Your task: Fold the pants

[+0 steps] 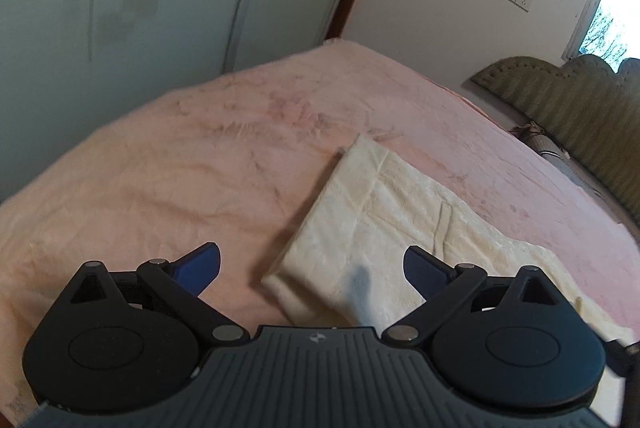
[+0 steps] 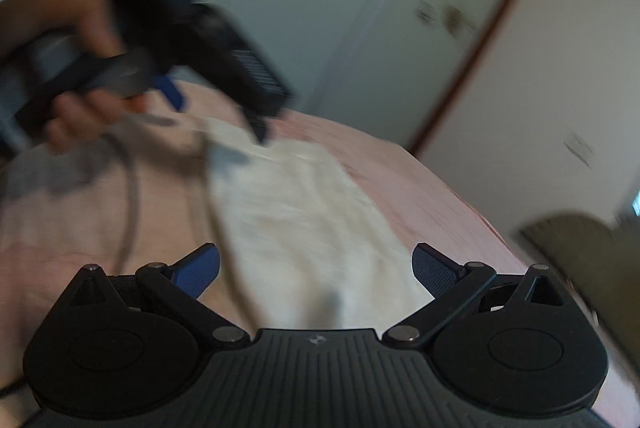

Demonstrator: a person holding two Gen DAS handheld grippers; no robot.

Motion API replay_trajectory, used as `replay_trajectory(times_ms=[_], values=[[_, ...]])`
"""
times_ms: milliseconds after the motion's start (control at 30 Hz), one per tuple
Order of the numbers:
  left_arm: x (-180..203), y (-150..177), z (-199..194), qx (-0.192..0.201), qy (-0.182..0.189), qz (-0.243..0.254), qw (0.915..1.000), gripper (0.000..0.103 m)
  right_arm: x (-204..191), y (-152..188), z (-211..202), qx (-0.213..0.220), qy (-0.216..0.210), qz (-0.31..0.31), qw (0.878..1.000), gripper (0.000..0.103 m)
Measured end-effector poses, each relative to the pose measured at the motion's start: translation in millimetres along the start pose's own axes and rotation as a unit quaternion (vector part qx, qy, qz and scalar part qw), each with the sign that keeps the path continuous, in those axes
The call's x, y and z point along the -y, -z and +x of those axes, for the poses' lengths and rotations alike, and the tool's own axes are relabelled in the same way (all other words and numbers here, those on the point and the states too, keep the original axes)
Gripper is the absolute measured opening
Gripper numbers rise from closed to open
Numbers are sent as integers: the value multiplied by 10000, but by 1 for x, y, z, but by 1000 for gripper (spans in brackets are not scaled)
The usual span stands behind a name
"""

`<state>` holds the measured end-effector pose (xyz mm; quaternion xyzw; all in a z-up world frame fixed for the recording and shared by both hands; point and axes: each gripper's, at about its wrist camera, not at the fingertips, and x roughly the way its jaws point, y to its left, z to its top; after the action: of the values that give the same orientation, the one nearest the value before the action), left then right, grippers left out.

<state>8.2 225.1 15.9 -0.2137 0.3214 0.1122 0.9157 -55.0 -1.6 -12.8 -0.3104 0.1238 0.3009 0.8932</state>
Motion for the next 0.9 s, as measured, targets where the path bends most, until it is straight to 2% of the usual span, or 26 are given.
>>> replay_trajectory(times_ms=[67, 133, 233, 333, 367, 400, 433, 500, 533, 567, 633, 733, 833, 900], values=[[-9, -1, 2, -269, 277, -267, 9989, 98, -22, -3, 10, -109, -8, -490, 9987, 103], [-20, -1, 7, -589, 663, -646, 9940, 98, -36, 0, 21, -214, 89, -846, 9961, 103], [-31, 1, 18, -989, 1185, -1183, 9809, 99, -38, -3, 36, -253, 199, -666, 9973, 102], [-37, 2, 23, -1140, 1394, -1487, 9723, 99, -40, -8, 50, -212, 518, -862, 9947, 91], [-38, 2, 25, -1180, 1465, -1600, 9690, 99, -41, -10, 54, -212, 574, -992, 9932, 85], [-40, 2, 28, -1235, 1558, -1738, 9645, 100, -44, -12, 59, -216, 554, -1093, 9922, 75], [-42, 3, 30, -1291, 1650, -1863, 9599, 101, -47, -14, 64, -217, 471, -1157, 9919, 68], [-42, 3, 36, -1404, 1829, -2061, 9510, 102, -53, -20, 72, -253, 258, -1200, 9921, 48], [-41, 3, 38, -1444, 1894, -2102, 9482, 102, -55, -23, 76, -252, 175, -1212, 9922, 44], [-40, 2, 41, -1461, 1930, -2114, 9470, 102, -57, -25, 80, -244, 81, -1236, 9920, 34], [-38, 1, 48, -1419, 1966, -2148, 9461, 102, -59, -30, 88, -198, -84, -1251, 9919, 29], [-39, -3, 58, -1348, 2005, -2316, 9423, 102, -45, -38, 94, -124, -317, -776, 9964, 19], [-35, -12, 71, -1315, 2056, -2375, 9402, 102, -13, -42, 91, -16, -543, 112, 9985, 18], [-30, -16, 79, -1283, 2087, -2402, 9393, 100, 2, -46, 89, 32, -633, 459, 9969, 18]])
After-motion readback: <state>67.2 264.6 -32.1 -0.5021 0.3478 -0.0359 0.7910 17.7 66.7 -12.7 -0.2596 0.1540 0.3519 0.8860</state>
